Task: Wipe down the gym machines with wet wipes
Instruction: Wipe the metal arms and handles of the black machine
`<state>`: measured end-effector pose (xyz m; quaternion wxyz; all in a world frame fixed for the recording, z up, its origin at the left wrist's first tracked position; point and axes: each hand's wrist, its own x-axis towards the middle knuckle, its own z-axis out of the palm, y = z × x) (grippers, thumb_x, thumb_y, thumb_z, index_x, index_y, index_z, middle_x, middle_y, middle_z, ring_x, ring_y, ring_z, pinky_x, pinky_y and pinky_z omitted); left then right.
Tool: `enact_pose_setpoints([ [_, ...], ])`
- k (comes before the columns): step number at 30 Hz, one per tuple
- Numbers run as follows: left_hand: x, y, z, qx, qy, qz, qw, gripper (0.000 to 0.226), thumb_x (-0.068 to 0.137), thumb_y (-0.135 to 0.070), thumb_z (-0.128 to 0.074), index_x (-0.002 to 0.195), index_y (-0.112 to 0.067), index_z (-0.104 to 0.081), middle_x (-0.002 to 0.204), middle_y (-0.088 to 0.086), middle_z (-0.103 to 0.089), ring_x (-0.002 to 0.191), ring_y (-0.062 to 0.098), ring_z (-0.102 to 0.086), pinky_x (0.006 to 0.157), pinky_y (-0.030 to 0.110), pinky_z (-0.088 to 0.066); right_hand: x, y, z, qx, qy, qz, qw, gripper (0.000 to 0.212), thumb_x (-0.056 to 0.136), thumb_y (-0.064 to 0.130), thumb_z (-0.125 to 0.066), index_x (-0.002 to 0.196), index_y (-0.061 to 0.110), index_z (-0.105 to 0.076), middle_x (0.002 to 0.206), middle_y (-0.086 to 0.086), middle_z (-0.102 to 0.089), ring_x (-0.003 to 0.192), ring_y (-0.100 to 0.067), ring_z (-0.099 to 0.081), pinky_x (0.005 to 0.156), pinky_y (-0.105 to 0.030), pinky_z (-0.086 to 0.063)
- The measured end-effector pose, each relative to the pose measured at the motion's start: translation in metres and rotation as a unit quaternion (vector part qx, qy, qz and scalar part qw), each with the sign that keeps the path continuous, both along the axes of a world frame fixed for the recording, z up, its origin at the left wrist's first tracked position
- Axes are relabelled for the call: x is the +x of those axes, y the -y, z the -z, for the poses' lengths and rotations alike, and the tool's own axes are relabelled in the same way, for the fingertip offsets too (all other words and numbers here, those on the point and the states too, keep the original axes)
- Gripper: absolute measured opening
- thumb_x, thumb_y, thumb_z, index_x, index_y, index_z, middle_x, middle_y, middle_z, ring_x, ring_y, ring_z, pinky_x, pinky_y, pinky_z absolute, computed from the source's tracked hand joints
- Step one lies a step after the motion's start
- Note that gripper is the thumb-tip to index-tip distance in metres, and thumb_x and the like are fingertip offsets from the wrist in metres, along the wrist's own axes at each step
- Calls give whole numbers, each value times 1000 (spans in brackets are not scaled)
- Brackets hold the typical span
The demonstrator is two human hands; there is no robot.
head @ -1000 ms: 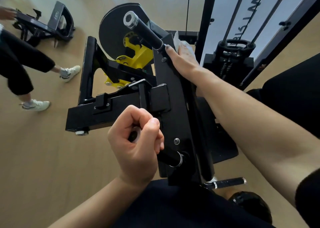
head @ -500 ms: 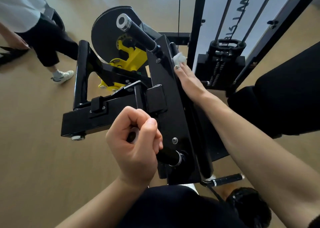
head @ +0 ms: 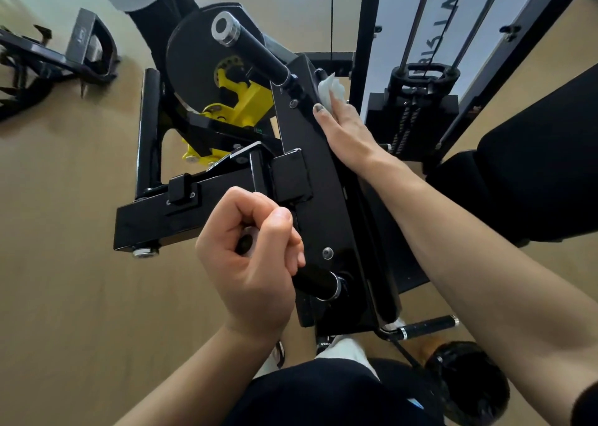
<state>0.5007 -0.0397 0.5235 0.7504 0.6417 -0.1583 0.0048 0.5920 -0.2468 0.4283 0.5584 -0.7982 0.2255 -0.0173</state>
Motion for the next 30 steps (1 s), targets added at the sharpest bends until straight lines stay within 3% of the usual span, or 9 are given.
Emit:
enact_pose_setpoints([
  [7, -1, 0, 0, -3, -2, -6, 1000, 30, 83, 13, -44, 68, -13, -46, 51, 9, -44, 35, 17, -38, 43, 28, -35, -5, -1, -1, 7, 32, 1, 999, 49, 105, 55, -41, 151, 55, -25, 162, -4, -25, 147, -30, -31, 116, -50, -30],
  [11, -1, 0, -1, -2, 1, -8, 1000, 31, 83, 13, -44, 68, -14, -46, 52, 8, -44, 35, 16, -38, 43, 27, -36, -3, 1, 1, 9, 32, -18, 999, 49, 104, 58, -39, 151, 61, -26, 163, 1, -23, 152, -24, -24, 119, -44, -23],
  [15, -1, 0, 1, 4, 1, -12, 1000, 31, 83, 13, -44, 68, -14, -45, 52, 6, -45, 35, 16, -39, 44, 28, -36, 7, 7, 9, -20, 4, -9, 1000, 58, 105, 60, -31, 160, 43, -22, 171, 9, -15, 157, -10, -6, 128, -39, -6],
  [17, -1, 0, 0, 4, 3, -11, 1000, 31, 83, 12, -44, 68, -14, -45, 53, 6, -45, 35, 15, -39, 43, 29, -36, 10, 10, 10, -16, -1, 7, 1000, 55, 108, 53, -28, 161, 37, -26, 170, 11, -17, 157, -7, -7, 127, -32, -3],
  [23, 0, 1, 0, 1, 12, -13, 1000, 32, 82, 14, -43, 68, -14, -45, 53, 5, -45, 34, 15, -38, 42, 27, -35, -8, 3, 9, -3, 24, 62, 998, 47, 110, 41, -34, 157, 34, -37, 163, 8, -36, 152, -12, -27, 119, -22, -16],
  [26, 1, 2, 1, -1, 14, -15, 1000, 33, 82, 14, -43, 67, -15, -45, 53, 4, -45, 34, 13, -38, 42, 27, -35, -30, -2, 12, -22, 13, 68, 997, 46, 110, 42, -35, 156, 39, -37, 157, -5, -47, 147, -21, -37, 102, -17, -25],
  [30, 0, 2, 1, 0, 12, -15, 1000, 32, 82, 14, -42, 67, -15, -44, 54, 4, -46, 34, 13, -38, 43, 27, -34, -62, -12, 17, -5, 25, 82, 996, 48, 109, 40, -42, 155, 26, -44, 158, 3, -46, 147, -8, -35, 106, -7, -23],
])
